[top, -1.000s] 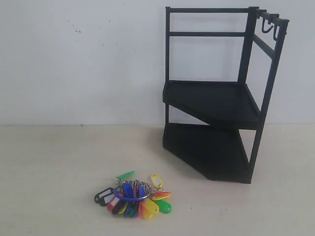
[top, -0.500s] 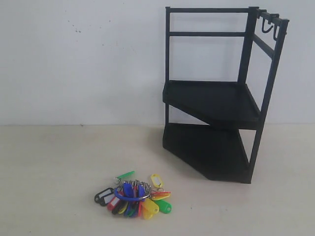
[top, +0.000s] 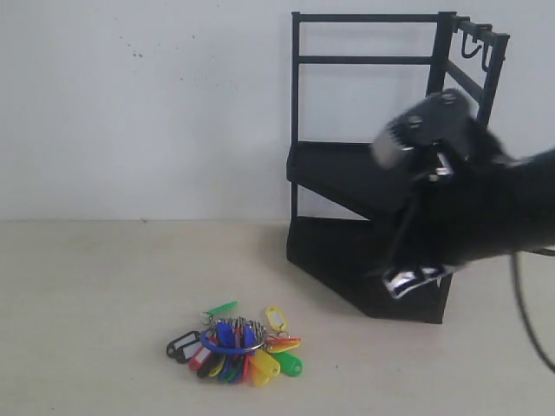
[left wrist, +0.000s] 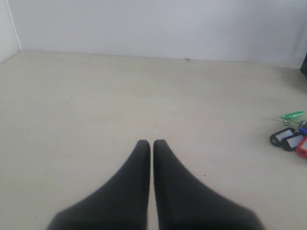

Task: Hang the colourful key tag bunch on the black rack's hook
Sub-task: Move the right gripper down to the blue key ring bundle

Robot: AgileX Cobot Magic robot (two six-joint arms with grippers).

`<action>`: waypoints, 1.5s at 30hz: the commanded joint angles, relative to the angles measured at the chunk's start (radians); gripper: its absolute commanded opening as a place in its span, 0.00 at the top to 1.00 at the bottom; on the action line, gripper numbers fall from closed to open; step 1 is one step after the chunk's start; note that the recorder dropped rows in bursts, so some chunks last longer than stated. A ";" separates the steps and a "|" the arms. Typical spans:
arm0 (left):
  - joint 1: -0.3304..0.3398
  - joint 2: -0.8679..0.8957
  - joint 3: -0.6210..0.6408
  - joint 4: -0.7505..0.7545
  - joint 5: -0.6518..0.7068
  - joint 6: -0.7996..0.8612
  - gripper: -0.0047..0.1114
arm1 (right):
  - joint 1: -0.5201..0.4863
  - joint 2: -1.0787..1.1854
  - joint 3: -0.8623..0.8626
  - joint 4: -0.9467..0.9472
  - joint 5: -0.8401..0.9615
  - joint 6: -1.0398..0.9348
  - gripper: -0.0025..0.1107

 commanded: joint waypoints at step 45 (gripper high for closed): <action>0.003 0.004 -0.002 -0.007 -0.012 0.000 0.92 | 0.354 0.917 -0.761 -0.769 0.203 0.346 0.98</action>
